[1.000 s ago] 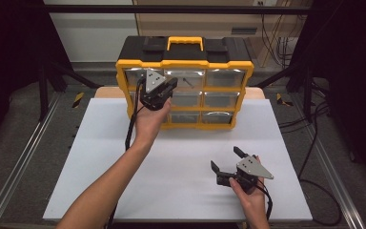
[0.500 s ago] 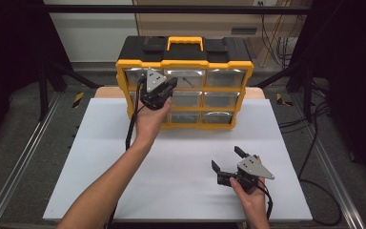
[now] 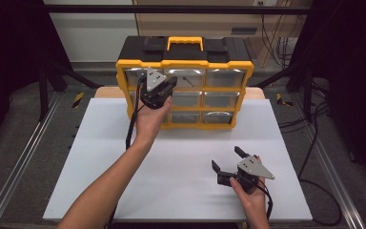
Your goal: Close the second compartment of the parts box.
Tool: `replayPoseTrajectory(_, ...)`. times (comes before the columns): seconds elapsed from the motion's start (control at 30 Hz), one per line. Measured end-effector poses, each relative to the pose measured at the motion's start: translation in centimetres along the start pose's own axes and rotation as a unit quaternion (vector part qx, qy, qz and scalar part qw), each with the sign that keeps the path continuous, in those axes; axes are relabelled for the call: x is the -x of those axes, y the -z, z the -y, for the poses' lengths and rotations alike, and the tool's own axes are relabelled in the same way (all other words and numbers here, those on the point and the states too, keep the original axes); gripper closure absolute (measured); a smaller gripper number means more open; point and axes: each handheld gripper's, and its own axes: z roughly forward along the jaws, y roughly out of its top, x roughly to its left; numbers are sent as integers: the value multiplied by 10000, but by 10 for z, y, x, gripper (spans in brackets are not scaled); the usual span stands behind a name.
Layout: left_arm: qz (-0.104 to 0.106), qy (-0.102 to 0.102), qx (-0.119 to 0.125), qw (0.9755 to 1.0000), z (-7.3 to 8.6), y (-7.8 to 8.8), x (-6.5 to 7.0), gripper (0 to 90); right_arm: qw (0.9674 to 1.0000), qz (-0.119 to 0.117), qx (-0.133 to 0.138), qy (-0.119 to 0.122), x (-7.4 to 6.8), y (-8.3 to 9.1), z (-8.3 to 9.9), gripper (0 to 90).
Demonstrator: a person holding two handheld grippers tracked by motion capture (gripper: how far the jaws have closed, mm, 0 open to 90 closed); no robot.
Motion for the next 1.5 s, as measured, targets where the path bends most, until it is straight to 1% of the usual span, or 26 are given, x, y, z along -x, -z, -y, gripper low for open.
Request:
replayPoseTrajectory(0.47, -25, -17, -6, 10000, -1, -1, -2, 894, 10000, 14, -4, -4, 1, 0, 0, 45)
replayPoseTrajectory(0.77, -45, -27, -27, 10000, -2, -4, -3, 894, 10000, 8, -5, -12, 1, 1, 0, 45)
replayPoseTrajectory(1.5, -59, -54, 12, 10000, -3, -7, -2, 894, 10000, 17, -3, -16, 2, 1, 0, 46)
